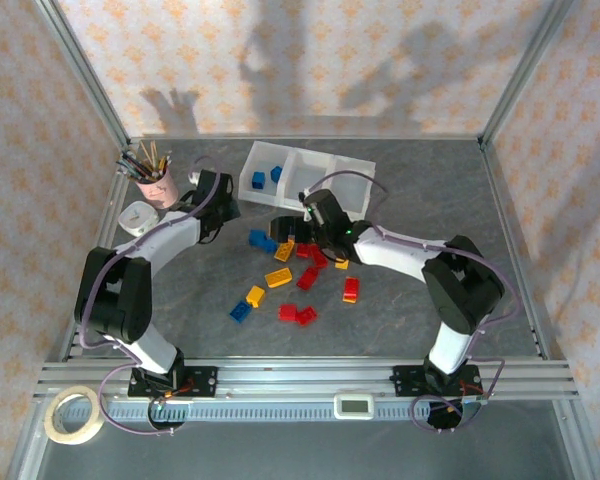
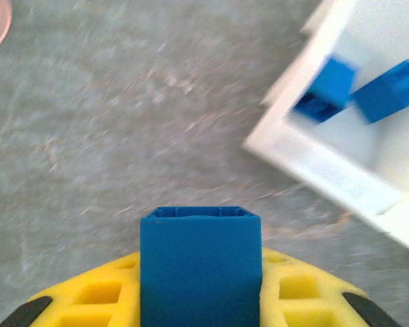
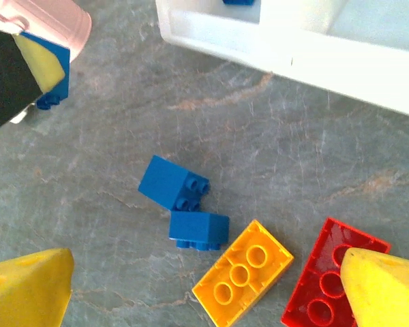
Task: Sort the legos into containers by color
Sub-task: Pick up the lego from the middle-left of the table, then place the lego in the container.
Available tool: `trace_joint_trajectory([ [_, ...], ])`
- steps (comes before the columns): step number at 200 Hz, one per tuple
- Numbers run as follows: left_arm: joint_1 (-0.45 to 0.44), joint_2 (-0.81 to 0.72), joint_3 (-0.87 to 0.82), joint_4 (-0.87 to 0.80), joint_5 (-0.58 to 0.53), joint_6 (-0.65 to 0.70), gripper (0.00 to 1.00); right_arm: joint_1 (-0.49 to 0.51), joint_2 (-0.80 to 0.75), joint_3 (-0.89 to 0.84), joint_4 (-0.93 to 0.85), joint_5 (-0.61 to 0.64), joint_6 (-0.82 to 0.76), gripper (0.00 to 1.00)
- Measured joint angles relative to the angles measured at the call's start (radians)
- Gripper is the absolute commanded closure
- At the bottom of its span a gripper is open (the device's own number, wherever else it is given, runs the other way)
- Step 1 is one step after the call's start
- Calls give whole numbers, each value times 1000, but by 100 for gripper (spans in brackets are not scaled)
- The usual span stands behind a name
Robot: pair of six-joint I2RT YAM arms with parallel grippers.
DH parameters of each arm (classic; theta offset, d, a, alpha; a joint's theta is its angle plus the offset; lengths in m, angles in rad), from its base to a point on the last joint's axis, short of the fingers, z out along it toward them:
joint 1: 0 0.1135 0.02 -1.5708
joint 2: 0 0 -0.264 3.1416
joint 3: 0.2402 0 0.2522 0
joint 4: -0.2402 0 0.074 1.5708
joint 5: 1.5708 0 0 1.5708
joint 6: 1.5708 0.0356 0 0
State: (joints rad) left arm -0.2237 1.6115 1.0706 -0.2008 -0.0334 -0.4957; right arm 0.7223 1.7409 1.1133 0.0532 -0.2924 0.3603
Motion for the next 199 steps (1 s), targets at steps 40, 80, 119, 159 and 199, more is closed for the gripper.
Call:
trace_joint_trajectory([
  [40,-45,29,184,-21,-4,15,87,-53,-11,35,-8,22,-2,0],
  [80,-53,175,377,-13,-6,27,87,-120,-10,64,-24,49,2,0],
  [119,-53,402,571,-20,-7,37,87,-157,3,108,-28,80,2,0],
  [159,-62,601,742,-77,-10,63,76,-161,26,131,-38,95,-6,0],
  [199,-66,669,814,-134,-11,86,55,-161,26,135,-47,96,-20,0],
])
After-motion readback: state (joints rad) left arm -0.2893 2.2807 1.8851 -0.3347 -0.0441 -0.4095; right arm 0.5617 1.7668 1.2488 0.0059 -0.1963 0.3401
